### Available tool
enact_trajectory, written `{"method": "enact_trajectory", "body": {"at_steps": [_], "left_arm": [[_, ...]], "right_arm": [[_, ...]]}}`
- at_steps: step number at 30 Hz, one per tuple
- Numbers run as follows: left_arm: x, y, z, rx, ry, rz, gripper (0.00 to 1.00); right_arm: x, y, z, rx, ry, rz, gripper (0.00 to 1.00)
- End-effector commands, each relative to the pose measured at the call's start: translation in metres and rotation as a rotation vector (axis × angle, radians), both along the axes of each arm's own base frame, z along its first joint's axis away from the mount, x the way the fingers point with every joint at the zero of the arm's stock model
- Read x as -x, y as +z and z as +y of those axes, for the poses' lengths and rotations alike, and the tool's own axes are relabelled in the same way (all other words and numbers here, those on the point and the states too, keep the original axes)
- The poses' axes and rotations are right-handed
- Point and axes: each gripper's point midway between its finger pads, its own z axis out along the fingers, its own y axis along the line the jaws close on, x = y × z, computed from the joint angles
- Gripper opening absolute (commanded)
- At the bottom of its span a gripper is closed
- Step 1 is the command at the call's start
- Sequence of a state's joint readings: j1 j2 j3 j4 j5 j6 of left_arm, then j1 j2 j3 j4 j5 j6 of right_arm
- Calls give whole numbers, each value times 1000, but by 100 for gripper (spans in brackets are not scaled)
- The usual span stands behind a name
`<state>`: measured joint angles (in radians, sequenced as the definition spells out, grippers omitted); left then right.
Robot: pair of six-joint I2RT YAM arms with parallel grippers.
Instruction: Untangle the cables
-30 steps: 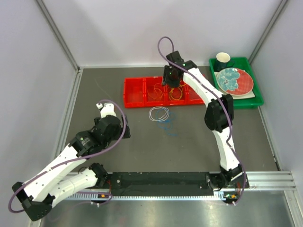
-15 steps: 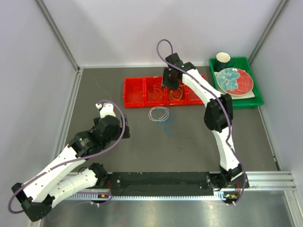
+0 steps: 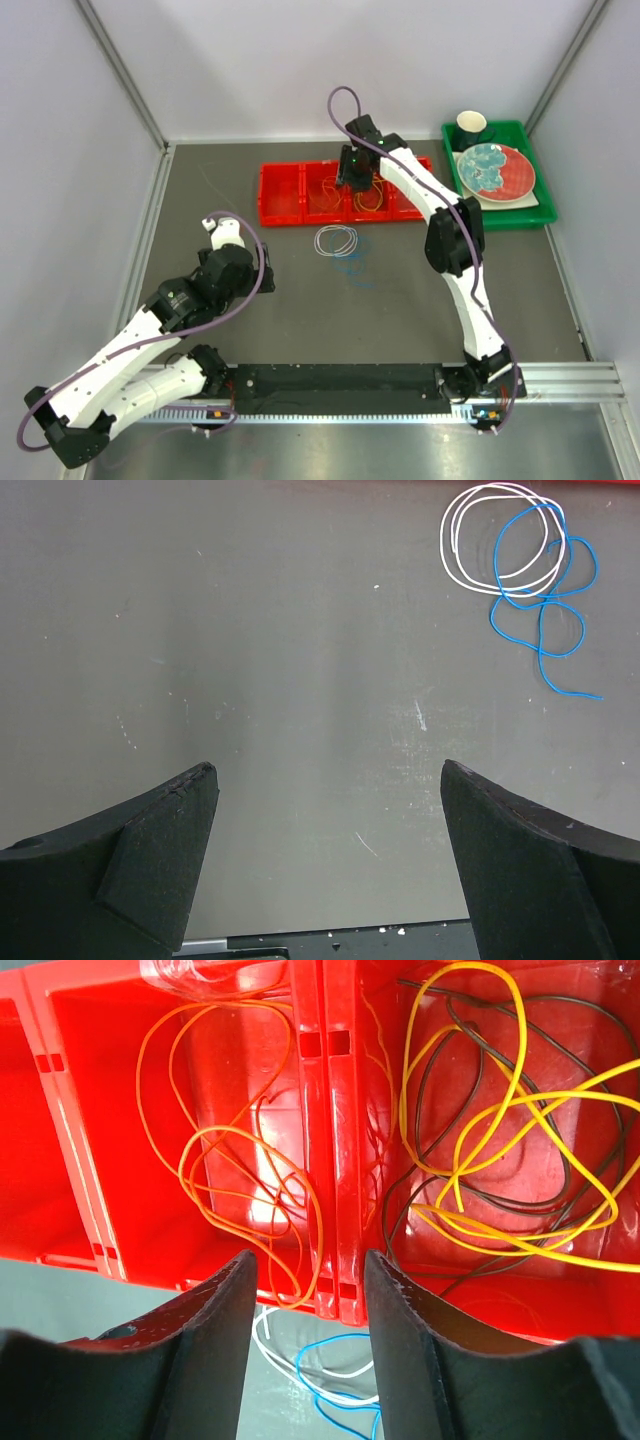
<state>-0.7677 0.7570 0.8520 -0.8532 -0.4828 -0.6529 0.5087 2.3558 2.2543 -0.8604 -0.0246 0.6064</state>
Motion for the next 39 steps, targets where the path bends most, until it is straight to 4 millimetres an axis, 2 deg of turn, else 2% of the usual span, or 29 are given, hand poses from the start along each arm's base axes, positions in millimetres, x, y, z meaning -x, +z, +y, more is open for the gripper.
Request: {"method": "enact_trajectory", "body": {"at_steps": [1,6,9,11,14,15,17,18,19,20,21,22,23,24,25,26,27,28,30,31,33,34,36,37,38,39], "left_arm": [[-3,3,-4,17,-7,-16,96],[-3,2,-5,13,-8,-13,96],[-4,1,-5,11,-8,-11,96],[-4,-1,-5,4,-8,-6,96],[-5,-2,-7,-3,-16,-2,96],[-5,-4,-10,-3,-27,6,96],[-9,-8,-17,-15,-55,15,96],[-10,-10,-21,-17,-74,24,94],[-13,-7,-25,-23,-94,18,93],[-18,-7,-31,-24,-106,13,93],[-22,-4,-37,-21,-123,2,93],[-28,-8,-41,-46,-145,4,93],[-34,-5,-49,-36,-161,-16,93],[-39,-4,-55,-38,-178,-19,93],[-43,-14,-64,-62,-212,8,93],[-47,-17,-70,-69,-229,16,93],[-55,-13,-80,-58,-244,4,93],[-59,-27,-87,-85,-260,42,92],[-71,-24,-100,-83,-271,40,92],[-76,-37,-106,-107,-281,72,90],[-88,-36,-119,-108,-299,64,89],[-93,-49,-124,-131,-305,93,87],[-104,-49,-135,-137,-323,88,86],[-108,-62,-141,-152,-330,111,85],[-111,-66,-144,-158,-334,120,84],[-118,-63,-150,-157,-340,114,83]], "right_arm": [[-7,21,24,-78,24,-54,47],[-10,40,24,-81,24,-91,46],[-9,52,16,-49,16,-114,46],[-6,55,4,5,7,-119,46],[4,65,-13,66,10,-138,46],[15,68,-21,79,14,-131,46],[22,71,-27,84,18,-138,45],[35,57,-32,100,26,-101,45],[43,71,-37,87,25,-121,45],[47,75,-39,82,20,-132,45],[58,61,-46,101,21,-98,45],[64,74,-50,86,12,-118,45],[74,62,-55,96,15,-90,45],[80,60,-56,88,15,-77,45],[86,68,-59,78,14,-85,45],[96,55,-64,94,12,-53,45],[101,54,-67,91,8,-44,45],[106,53,-69,90,6,-38,44],[120,47,-75,82,2,-23,43],[125,45,-75,69,6,-18,43],[140,37,-76,45,17,11,43],[144,35,-78,46,13,18,42],[155,27,-84,49,2,37,41],[159,26,-86,47,-2,40,41],[165,20,-89,54,-3,57,41],[167,24,-91,48,-3,43,41]]}}
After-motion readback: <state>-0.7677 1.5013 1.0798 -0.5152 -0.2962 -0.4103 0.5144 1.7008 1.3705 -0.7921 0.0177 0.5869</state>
